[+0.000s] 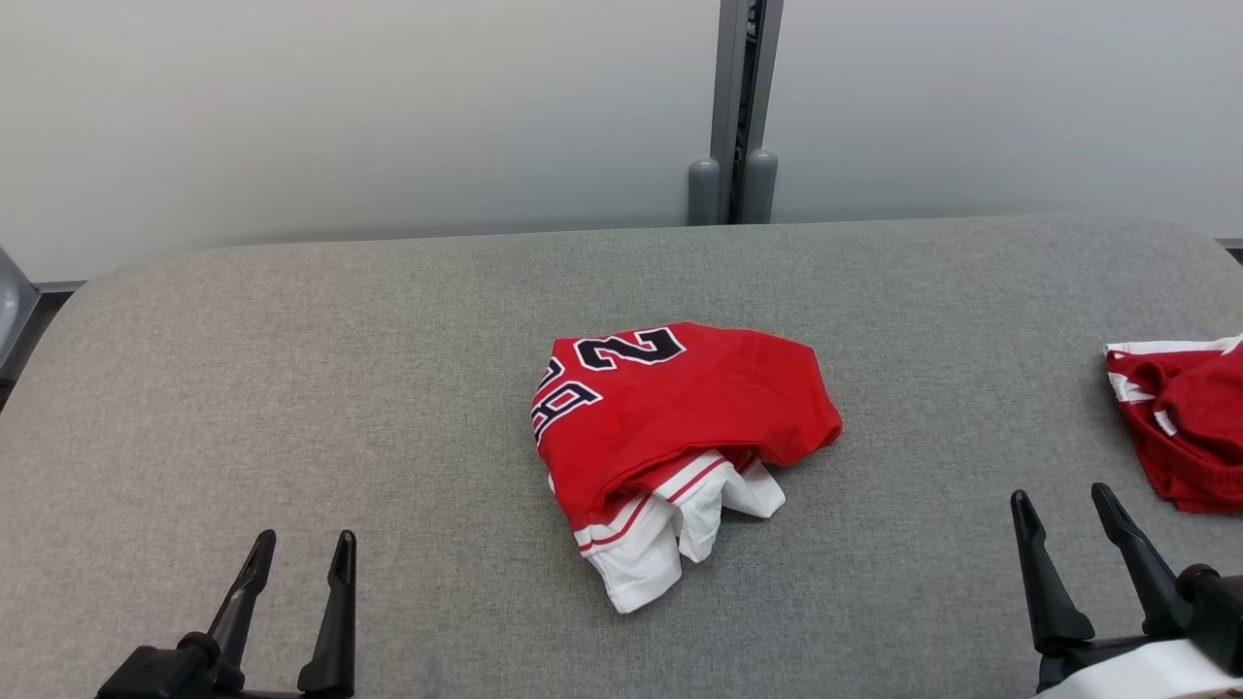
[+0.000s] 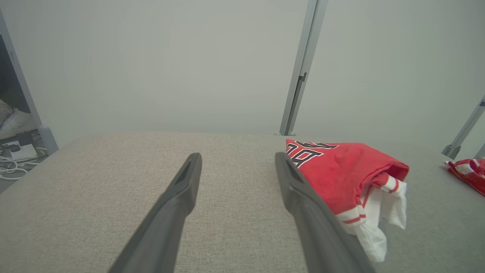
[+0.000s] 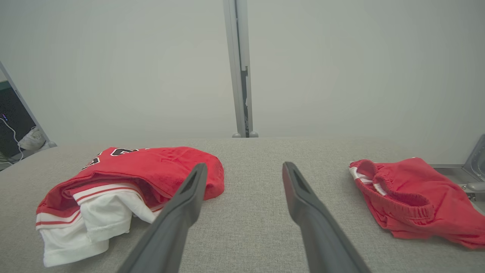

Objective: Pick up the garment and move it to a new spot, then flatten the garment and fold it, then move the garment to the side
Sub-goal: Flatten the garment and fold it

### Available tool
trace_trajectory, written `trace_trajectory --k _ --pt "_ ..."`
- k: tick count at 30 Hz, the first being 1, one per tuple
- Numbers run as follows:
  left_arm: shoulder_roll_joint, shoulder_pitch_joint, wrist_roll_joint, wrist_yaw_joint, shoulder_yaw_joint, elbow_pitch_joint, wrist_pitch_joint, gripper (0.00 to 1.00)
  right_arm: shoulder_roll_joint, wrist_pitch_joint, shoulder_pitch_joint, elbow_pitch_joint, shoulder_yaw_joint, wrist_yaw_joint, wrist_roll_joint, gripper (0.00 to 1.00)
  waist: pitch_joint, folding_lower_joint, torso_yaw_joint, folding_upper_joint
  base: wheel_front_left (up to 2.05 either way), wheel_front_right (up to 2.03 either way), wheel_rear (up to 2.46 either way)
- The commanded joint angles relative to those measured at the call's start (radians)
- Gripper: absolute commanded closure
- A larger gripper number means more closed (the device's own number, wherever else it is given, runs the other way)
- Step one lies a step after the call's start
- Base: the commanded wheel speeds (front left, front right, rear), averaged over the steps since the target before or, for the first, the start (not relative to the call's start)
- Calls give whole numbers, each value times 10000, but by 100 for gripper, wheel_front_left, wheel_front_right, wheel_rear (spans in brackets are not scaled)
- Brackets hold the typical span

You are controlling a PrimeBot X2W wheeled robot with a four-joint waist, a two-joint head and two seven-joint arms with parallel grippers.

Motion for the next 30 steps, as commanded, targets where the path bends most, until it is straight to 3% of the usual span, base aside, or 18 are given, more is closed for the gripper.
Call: trace_trajectory --k 1,10,19,30 --pt "15 -17 -9 43 19 -19 3 0 -2 -59 -87 -25 3 -2 45 0 13 0 20 -1 0 0 0" --pt "-144 -181 -72 152 -105 -137 41 0 17 -120 -160 -10 42 -2 112 0 230 0 131 -1 0 0 0" --pt "-627 -983 -329 -567 -1237 61 757 0 16 -232 -637 145 495 -2 189 0 967 0 1 -1 0 0 0" --pt "-1361 -2106 -510 -1626 -2579 2053 1199 0 22 -526 -1241 581 806 -2 291 0 1928 0 -518 -1 0 0 0"
